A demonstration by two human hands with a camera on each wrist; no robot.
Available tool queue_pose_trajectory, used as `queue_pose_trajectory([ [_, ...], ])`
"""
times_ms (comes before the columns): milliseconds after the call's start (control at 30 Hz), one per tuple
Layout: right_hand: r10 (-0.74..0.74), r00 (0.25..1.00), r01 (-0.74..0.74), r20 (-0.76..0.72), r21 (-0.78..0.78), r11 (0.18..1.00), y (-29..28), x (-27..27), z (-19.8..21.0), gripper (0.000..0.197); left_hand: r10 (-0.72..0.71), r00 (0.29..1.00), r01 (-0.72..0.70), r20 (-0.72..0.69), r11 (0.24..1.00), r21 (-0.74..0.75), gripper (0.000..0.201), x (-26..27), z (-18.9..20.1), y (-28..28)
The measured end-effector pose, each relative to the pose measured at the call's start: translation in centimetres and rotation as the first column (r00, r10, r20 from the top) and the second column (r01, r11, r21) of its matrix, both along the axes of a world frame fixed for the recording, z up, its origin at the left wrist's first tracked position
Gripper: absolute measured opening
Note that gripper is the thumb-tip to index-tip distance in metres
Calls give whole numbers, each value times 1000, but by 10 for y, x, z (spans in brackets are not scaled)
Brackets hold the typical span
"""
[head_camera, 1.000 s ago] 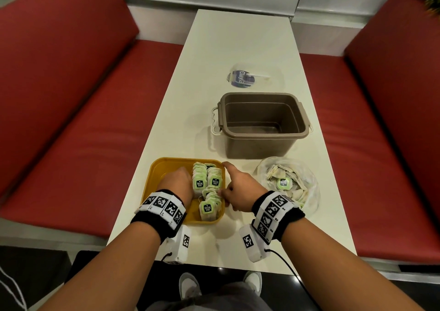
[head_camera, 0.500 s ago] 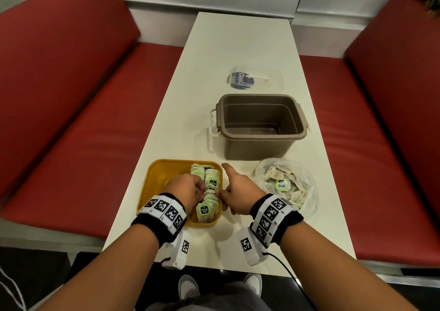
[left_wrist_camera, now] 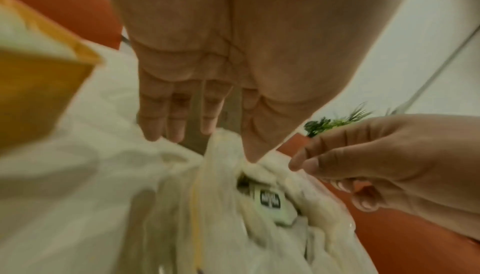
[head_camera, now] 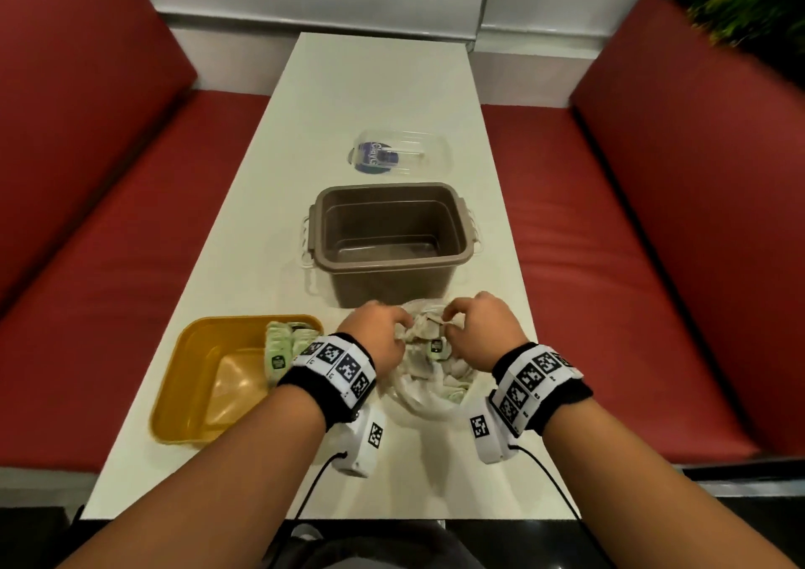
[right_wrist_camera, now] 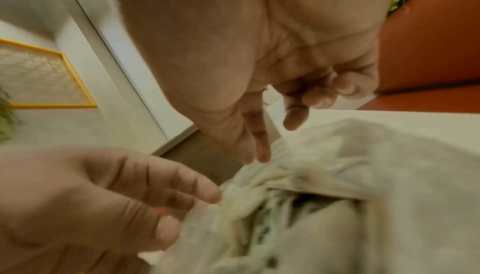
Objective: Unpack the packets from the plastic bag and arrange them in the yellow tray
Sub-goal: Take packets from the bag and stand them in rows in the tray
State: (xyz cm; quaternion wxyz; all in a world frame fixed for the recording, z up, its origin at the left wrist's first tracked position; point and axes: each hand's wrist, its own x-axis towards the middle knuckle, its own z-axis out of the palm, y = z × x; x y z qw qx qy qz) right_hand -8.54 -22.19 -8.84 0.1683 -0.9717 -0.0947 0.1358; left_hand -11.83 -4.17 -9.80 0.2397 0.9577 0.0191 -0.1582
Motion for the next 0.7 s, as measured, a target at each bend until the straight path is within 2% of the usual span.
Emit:
queue_pose_trajectory([
  [67,-18,997,9,-70,-120,993,-19,5,-9,26,9,992,-12,-123,1000,-25,58,6,-10,-15],
  [133,-12,989,-3,-146,-104,995,-29,7,-16,31,18,986,-26,-167,998,-50,74,9,-15,-22],
  [200,35,977,-42,-211,-28,999,-36,10,-20,37,18,982,-31,-189,998,-62,86,12,-18,-26],
  [300,85,969,-72,-232,65,995,-44,17,-22,50,27,980,-49,-199,993,-105,107,17,-22,-32],
  [433,34,985,17,-171,288,958,-52,24,-22,64,39,989,-80,-140,949,-305,114,17,-15,-38],
  [500,38,987,21,-155,362,932,-58,25,-25,67,32,994,-70,-109,932,-357,126,13,-18,-37],
  [600,112,975,-38,-192,355,934,-65,23,-33,65,38,989,-73,-144,967,-245,144,4,-23,-37],
  [700,183,954,-107,-236,300,948,-70,24,-39,62,52,974,-76,-218,992,-103,148,-4,-28,-40],
])
